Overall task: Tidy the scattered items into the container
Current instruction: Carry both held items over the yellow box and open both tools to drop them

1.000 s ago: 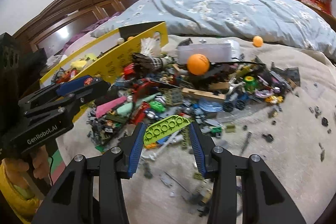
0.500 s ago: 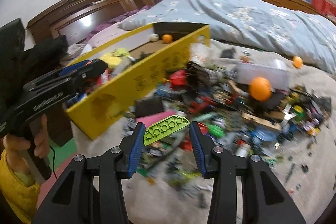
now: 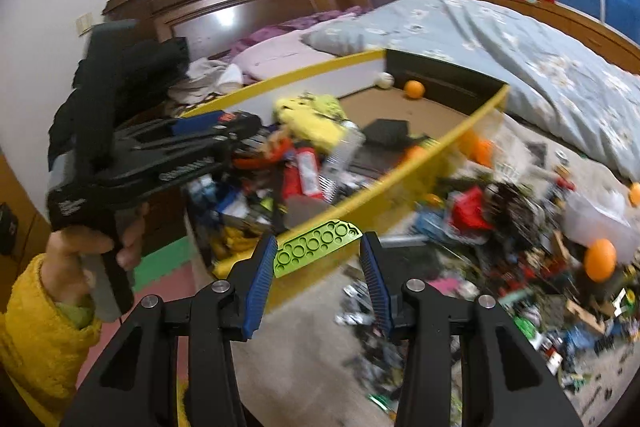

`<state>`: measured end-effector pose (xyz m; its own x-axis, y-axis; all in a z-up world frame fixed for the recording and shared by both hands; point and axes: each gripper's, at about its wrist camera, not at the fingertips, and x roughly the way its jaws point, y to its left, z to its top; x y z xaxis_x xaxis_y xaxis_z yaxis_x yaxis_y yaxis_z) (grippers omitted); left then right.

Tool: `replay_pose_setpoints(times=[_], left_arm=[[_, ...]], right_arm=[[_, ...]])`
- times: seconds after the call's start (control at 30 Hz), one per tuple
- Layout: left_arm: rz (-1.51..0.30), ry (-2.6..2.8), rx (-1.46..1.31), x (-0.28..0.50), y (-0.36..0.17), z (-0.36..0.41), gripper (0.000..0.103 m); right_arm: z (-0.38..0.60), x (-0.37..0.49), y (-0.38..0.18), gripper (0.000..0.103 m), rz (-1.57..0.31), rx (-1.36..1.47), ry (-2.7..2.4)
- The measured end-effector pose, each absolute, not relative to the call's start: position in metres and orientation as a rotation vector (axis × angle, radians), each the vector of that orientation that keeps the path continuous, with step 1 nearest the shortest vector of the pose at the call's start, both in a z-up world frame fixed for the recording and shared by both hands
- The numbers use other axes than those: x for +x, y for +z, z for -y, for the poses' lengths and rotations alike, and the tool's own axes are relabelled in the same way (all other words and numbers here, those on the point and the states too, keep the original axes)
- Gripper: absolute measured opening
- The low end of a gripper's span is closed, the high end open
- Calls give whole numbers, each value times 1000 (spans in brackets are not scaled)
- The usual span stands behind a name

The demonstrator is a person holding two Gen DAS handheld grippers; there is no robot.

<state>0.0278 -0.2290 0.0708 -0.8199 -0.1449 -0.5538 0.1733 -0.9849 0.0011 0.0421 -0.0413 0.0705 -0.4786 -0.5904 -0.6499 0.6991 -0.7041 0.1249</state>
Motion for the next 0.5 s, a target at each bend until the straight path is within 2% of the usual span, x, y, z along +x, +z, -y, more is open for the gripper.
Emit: replay_pose_setpoints(times=[0.5], left_arm=[[-106, -2802, 872, 5, 58, 271, 47]], right_arm=[[98, 30, 53, 44, -218, 908, -2133]])
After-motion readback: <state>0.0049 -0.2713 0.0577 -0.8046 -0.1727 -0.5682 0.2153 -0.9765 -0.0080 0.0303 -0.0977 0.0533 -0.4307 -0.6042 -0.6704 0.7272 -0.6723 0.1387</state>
